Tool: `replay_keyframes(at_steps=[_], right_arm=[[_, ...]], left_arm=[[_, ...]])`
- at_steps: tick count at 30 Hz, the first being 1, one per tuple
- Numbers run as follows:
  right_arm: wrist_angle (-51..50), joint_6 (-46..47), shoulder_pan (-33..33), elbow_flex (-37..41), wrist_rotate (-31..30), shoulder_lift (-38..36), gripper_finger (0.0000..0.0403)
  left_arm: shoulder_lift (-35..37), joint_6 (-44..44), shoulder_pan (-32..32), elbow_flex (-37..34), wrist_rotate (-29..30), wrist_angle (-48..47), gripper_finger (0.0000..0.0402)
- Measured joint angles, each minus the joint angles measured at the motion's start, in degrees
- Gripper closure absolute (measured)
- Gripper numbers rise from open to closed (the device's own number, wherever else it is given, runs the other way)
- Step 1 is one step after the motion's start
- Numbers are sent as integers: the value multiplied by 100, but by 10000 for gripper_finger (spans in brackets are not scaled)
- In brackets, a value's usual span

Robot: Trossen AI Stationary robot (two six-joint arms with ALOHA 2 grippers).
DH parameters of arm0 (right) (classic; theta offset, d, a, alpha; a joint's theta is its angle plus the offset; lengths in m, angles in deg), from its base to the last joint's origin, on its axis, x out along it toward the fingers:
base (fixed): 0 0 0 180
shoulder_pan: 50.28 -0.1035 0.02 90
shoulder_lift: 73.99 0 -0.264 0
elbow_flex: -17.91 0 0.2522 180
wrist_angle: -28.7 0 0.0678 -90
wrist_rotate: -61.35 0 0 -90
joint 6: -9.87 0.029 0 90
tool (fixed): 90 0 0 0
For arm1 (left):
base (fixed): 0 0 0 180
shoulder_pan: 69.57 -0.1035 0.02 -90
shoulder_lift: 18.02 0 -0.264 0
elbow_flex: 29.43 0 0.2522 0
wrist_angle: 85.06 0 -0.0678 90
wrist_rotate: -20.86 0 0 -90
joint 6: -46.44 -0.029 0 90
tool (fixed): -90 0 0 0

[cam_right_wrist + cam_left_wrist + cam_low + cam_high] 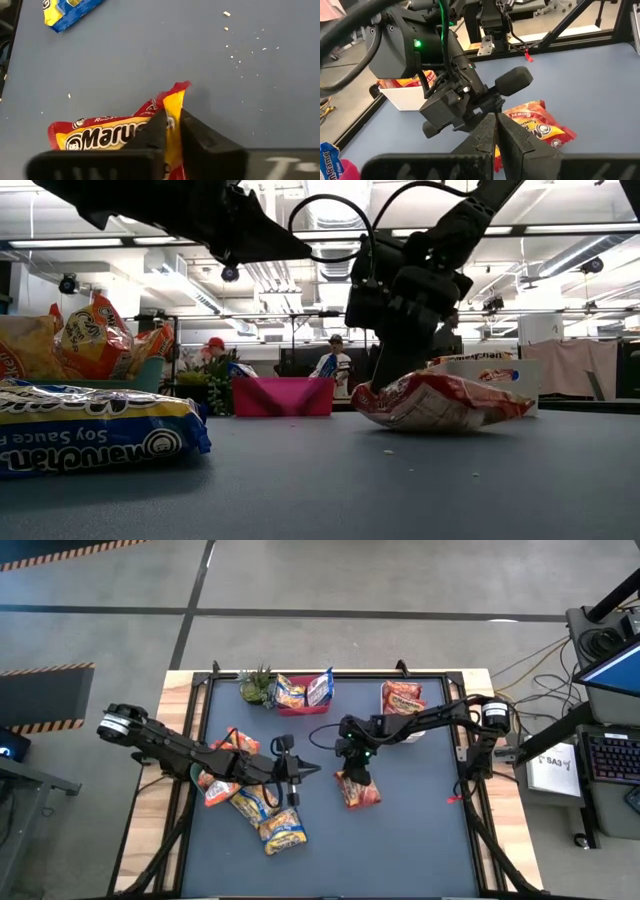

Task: Sort Maruchan noodles
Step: Put the red noodle pack into the white bin

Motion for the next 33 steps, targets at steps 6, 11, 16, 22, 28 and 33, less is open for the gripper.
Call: replay_keyframes(at_steps=[6,11,16,22,28,33], right_arm=[[-30,-156,0,-23,-8,-35,394],[-45,-262,-4,-21,-135,-253,394],[-416,-554,-119,21,-1248,-863,395],[-535,-652,-376,143,-2798,-1783,395],[-1479,1009,-359,201,-2890,-2438,395],[-1629,2853,-627,979,-2866,-2917,394]], left_arm=[[0,0,0,0,0,48,402],[0,0,0,0,0,46,402],[0,0,0,0,2,46,402],[7,-23,0,0,9,73,402],[-66,115,0,2,7,88,402],[-724,342,-49,55,3,551,402]])
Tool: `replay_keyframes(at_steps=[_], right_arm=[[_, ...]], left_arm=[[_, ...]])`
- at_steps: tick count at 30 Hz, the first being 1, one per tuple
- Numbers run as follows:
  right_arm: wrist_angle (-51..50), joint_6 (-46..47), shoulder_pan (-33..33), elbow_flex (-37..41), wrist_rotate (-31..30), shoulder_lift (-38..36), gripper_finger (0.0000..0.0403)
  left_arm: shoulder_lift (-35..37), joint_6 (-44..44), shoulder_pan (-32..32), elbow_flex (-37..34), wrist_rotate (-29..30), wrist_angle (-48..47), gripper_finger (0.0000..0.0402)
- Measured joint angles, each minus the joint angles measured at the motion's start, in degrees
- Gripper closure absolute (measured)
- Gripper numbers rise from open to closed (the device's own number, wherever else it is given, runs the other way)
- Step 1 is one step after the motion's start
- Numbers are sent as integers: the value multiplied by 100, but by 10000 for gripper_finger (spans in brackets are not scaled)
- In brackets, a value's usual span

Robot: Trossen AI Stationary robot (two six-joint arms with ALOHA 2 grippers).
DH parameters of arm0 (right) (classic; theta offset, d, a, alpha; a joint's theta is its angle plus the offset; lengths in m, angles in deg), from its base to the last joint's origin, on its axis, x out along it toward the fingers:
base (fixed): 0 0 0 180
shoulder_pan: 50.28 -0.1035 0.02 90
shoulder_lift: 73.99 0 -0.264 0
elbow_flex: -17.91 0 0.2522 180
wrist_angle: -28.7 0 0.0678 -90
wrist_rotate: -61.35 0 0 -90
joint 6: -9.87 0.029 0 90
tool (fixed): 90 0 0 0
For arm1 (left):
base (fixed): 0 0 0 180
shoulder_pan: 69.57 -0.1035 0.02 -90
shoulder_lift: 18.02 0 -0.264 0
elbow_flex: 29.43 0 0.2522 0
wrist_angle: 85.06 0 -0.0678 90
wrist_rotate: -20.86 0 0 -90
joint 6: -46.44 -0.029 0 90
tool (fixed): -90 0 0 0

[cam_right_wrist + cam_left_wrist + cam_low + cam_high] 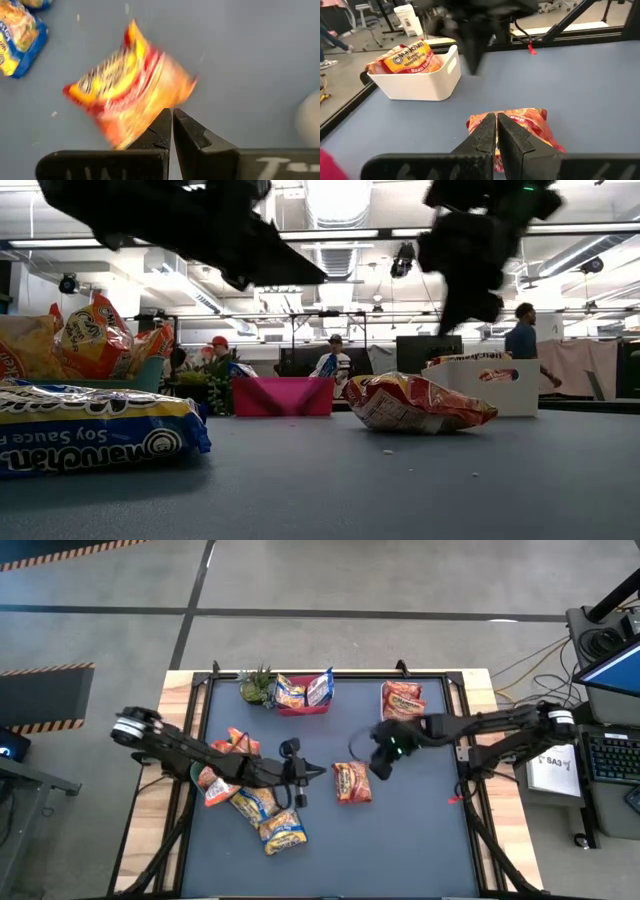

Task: Sort Maruchan noodles
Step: Put the red noodle pack into the white bin

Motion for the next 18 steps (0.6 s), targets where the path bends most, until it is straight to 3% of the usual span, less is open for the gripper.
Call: replay_keyframes(at_steps=[5,10,18], right_arm=[[834,2004,-392,968,-114,-139,394],[2054,2622,-468,1489,238,-108,384],[2510,2880,-493,1730,264,-95,275]], left_arm=[[-1009,-49,-106,406,-31,354,402],[-1908,-77,-277,1016,-724,441,402],[-2415,343,-318,1156,-904,284,402]])
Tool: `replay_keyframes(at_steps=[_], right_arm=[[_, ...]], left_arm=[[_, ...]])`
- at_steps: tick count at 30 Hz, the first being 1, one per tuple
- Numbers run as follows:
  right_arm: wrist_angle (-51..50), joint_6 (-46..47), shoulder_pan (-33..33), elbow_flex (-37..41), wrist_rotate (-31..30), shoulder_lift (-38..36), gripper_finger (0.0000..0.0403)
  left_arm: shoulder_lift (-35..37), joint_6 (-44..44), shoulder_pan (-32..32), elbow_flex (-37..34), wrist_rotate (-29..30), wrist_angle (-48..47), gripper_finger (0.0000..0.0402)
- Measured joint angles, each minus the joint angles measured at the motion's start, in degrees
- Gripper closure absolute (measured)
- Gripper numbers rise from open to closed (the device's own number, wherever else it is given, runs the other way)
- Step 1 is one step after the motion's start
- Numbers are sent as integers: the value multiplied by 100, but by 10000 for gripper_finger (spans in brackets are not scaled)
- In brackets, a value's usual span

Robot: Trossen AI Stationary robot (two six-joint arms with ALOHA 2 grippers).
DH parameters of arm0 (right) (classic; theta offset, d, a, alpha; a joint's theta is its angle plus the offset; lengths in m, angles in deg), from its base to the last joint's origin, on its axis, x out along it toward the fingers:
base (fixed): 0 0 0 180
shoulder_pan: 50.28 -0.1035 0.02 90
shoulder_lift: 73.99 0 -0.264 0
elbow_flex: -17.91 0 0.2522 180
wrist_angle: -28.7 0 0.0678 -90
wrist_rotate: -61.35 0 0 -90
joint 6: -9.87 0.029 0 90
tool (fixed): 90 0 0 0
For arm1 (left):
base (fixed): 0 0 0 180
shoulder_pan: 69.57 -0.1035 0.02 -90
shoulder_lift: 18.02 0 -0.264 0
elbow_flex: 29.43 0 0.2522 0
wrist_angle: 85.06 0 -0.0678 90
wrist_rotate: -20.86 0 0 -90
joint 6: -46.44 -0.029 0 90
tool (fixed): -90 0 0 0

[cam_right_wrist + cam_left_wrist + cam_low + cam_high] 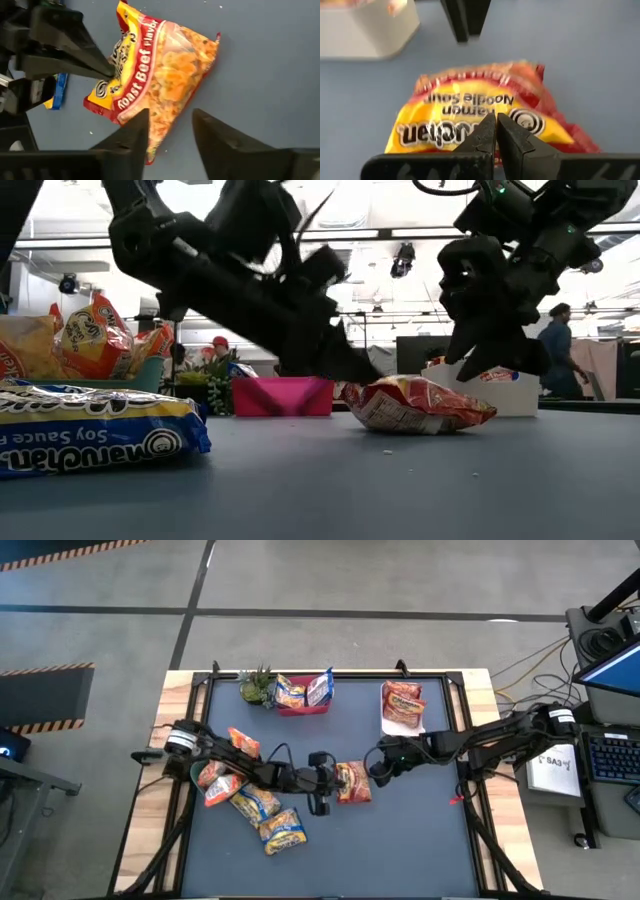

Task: Sort Maruchan noodles
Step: Put the red noodle pack into the white bin

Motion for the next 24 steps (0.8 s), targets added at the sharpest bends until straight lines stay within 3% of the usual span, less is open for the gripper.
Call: replay_keyframes(at_steps=[6,11,16,24], right_arm=[[352,17,-9,141,-170,11,173],[915,71,-10,377,-429,11,117],[1005,15,-10,444,-745,12,93],[1337,-26,-10,444,-931,13,90]], left_arm=[[-85,295,-26,-11,2,-224,402],[-63,455,-33,-13,54,-482,402],[-80,670,-31,-39,31,-820,402],[-80,712,-31,-44,0,-811,401]])
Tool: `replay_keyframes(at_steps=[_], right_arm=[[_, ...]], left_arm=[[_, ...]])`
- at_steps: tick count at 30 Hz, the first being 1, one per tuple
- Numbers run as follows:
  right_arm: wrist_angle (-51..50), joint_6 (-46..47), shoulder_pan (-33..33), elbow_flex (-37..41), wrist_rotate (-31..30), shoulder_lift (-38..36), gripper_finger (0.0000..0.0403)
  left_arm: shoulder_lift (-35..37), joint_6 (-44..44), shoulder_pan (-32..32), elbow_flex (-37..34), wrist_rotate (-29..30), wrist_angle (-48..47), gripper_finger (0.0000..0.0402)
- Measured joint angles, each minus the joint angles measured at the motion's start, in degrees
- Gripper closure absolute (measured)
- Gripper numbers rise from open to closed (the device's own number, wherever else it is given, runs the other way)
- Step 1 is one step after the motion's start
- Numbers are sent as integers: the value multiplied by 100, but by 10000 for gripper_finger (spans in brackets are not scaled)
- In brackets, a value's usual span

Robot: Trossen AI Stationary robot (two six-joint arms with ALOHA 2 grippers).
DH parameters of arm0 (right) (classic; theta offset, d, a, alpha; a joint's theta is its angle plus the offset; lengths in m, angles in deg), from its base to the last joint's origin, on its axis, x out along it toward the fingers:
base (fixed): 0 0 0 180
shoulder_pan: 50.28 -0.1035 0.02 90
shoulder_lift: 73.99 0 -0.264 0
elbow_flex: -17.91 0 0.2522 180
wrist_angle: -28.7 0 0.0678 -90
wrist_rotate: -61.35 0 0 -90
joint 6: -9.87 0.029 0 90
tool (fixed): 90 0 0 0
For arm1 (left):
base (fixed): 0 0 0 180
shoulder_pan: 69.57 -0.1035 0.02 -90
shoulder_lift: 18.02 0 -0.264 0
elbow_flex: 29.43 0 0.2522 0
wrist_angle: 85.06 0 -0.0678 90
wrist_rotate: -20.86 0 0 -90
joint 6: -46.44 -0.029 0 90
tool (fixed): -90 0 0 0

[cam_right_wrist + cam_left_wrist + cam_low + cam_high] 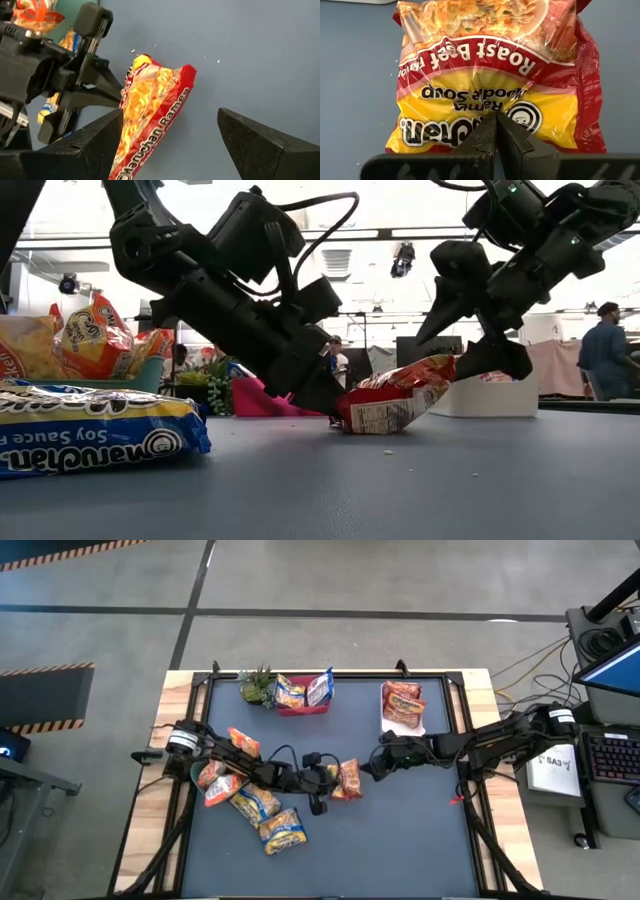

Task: Sort Maruchan noodles
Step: Put the red noodle pack into the white bin

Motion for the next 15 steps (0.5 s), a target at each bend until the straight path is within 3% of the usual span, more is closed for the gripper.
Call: replay_keyframes(at_steps=[5,15], right_arm=[[236,4,-7,0,-58,315,90],[2365,-99,-51,-60,630,1857,91]], left_arm=[[0,0,0,-1,0,14,401],[-7,0,4,-4,0,41,402]])
